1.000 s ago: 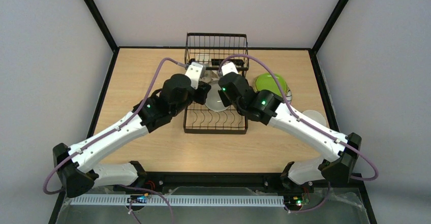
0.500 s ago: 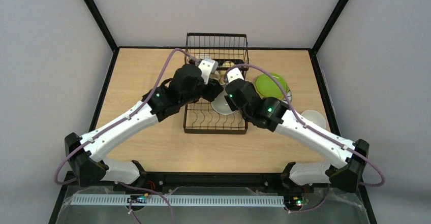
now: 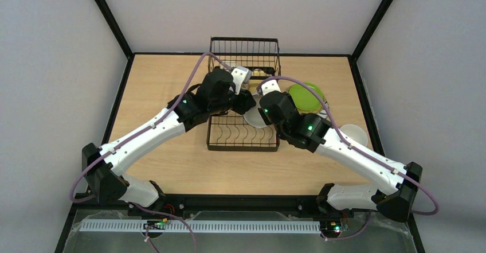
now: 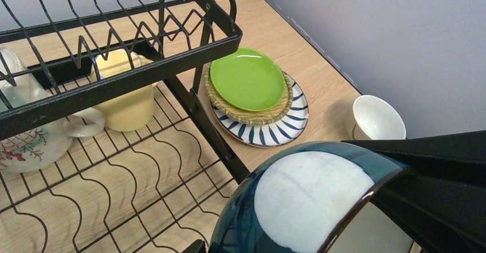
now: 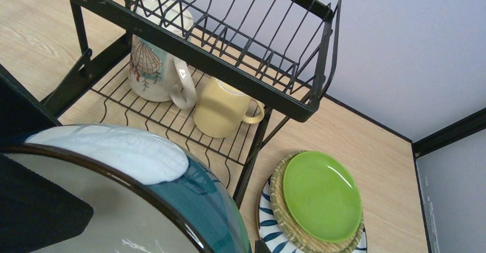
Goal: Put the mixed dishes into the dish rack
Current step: Pass from the left arm to the right
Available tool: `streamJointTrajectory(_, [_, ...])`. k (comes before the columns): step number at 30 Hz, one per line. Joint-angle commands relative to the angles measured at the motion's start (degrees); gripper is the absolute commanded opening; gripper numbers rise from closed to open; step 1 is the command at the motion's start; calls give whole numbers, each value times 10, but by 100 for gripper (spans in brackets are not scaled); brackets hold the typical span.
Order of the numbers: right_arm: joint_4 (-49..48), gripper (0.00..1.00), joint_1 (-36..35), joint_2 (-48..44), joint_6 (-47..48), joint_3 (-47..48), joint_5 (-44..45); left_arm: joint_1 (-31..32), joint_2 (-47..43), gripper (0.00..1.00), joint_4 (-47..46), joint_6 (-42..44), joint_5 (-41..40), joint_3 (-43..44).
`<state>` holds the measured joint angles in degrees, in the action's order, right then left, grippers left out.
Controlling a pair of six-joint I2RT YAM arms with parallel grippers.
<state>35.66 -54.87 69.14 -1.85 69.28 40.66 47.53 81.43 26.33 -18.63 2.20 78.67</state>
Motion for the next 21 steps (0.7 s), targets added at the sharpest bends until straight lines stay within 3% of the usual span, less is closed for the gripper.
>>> streamJointTrajectory(1, [-34,0,-3,-19,0,12,11,-3,2,80,-11,-5,6,1])
streamJointTrajectory(13, [-30,0,-3,-21,-5,15,-11,-3,28,73,-36,-15,-2,17])
streamJointTrajectory(17, [-26,0,-3,-20,-12,14,-28,-3,36,66,-53,-17,-16,16])
streamJointTrajectory(21, [-19,0,-3,-17,-21,15,-49,0,45,53,-75,-18,-41,12])
